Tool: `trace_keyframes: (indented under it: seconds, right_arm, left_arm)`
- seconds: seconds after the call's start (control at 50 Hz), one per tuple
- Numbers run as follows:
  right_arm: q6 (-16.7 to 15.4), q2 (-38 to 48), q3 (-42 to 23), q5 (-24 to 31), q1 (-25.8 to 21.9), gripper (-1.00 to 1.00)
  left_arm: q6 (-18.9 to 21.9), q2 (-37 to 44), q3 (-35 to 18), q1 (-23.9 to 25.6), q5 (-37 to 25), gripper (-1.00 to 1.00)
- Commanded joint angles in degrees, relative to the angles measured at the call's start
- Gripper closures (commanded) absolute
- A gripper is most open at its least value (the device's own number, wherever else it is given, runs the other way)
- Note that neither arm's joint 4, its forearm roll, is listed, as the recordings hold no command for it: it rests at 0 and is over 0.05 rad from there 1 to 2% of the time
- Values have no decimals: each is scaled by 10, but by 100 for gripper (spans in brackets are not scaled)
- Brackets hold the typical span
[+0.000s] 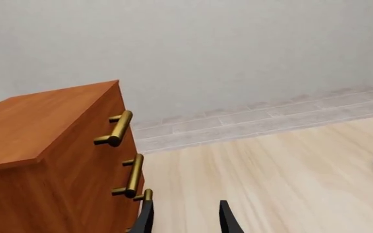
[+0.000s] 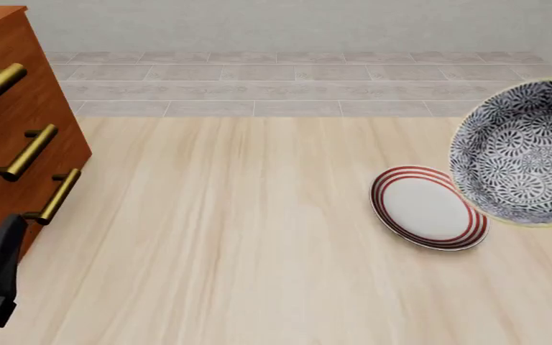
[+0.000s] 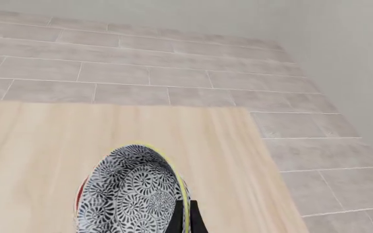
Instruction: Put the bowl on top of the cabinet.
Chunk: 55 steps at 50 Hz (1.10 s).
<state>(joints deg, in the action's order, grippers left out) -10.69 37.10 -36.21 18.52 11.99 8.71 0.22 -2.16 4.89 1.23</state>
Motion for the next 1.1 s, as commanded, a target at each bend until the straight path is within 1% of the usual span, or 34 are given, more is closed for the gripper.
trace_keyframes:
  seconds: [0.02, 0.18, 0.22, 0.26, 0.3, 0.4, 0.52, 0.58, 0.6, 0.68, 0.7, 0.74, 0.76, 0.86, 0.96, 1.04, 1.1]
  right_arm:
    - [8, 6, -15, 1, -46, 100]
    - [18, 19, -22, -13, -86, 100]
    - [16, 21, -21, -17, -90, 100]
    - [11, 33, -13, -27, -110, 100]
    - [6, 48, -9, -42, -118, 100]
    - [19, 59, -19, -49, -142, 100]
    - [17, 95, -30, -74, -182, 100]
    - [17, 107, -35, -80, -191, 100]
    - [25, 119, -41, -81, -200, 100]
    - [20, 133, -52, -92, -215, 100]
    - [22, 139, -58, -95, -233, 100]
    - [25, 146, -61, -97, -242, 100]
    - [33, 148, -63, -100, -253, 100]
    - [34, 160, -70, -109, -267, 100]
    - [41, 169, -74, -117, -296, 100]
    - [44, 169, -74, -120, -307, 100]
    - [54, 162, -74, -122, -316, 100]
  left_arm:
    - [0, -1, -2, 2, -3, -100]
    - [-1, -1, -6, 3, -7, -100]
    - [3, -1, -6, 4, -7, -100]
    - [11, -2, -10, 4, -10, -100]
    - [6, -2, -17, 2, -16, -100]
    - [3, -2, -19, 0, -18, -100]
    - [4, -2, -26, -1, -25, -100]
    - [5, -2, -27, -1, -25, -100]
    - [5, -2, -26, -1, -25, -100]
    - [5, -1, -23, 0, -24, -100]
    - [6, -1, -25, 0, -25, -100]
    - [6, 0, -27, 0, -27, -100]
    - [5, 0, -29, 0, -29, -100]
    - [7, 0, -34, -3, -32, -100]
    - [7, -1, -38, -5, -35, -100]
    - [5, -1, -42, -5, -38, -100]
    - [7, -1, -42, -4, -38, -100]
